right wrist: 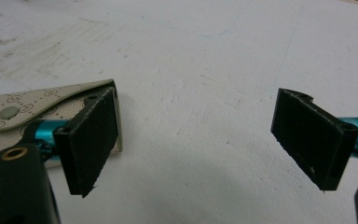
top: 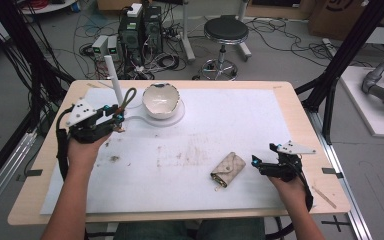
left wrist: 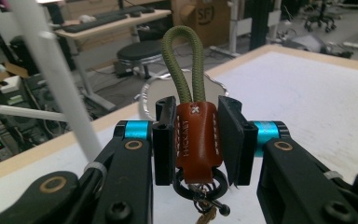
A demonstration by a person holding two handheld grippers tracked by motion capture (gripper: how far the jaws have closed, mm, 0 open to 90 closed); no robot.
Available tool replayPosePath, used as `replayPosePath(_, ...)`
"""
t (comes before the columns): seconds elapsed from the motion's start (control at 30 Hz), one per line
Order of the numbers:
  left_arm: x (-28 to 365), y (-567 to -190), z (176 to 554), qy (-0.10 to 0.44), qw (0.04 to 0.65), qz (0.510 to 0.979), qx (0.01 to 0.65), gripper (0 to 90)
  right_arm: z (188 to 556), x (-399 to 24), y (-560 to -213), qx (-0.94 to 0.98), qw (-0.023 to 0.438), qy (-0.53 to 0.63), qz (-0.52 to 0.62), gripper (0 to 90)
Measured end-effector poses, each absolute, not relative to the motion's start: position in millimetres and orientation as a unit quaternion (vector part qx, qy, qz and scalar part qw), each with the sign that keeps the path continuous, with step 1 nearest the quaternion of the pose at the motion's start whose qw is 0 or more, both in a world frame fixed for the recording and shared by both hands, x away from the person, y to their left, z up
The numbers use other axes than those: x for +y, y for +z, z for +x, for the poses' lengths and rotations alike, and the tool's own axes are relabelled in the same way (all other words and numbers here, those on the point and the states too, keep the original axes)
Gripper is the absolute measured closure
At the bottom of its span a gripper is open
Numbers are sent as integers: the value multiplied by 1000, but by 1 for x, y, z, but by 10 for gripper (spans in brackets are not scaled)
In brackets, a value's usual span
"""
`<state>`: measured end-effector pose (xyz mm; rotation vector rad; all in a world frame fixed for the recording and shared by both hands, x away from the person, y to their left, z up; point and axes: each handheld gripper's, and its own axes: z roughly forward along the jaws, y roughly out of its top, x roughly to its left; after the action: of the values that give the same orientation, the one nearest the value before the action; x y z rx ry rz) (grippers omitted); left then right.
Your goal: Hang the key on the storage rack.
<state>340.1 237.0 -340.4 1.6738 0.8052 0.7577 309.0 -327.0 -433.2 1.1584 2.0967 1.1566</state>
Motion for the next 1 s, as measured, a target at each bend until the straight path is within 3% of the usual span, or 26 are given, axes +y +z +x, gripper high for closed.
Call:
replayPosePath(0.43,271,-322,347,363,553,642,388,682,308,-324,-435,769,238,415,425,150)
replayPosePath(1.0,269,-327,366,378,523,650,401,682,304,-329,-436,766,240,411,433,150)
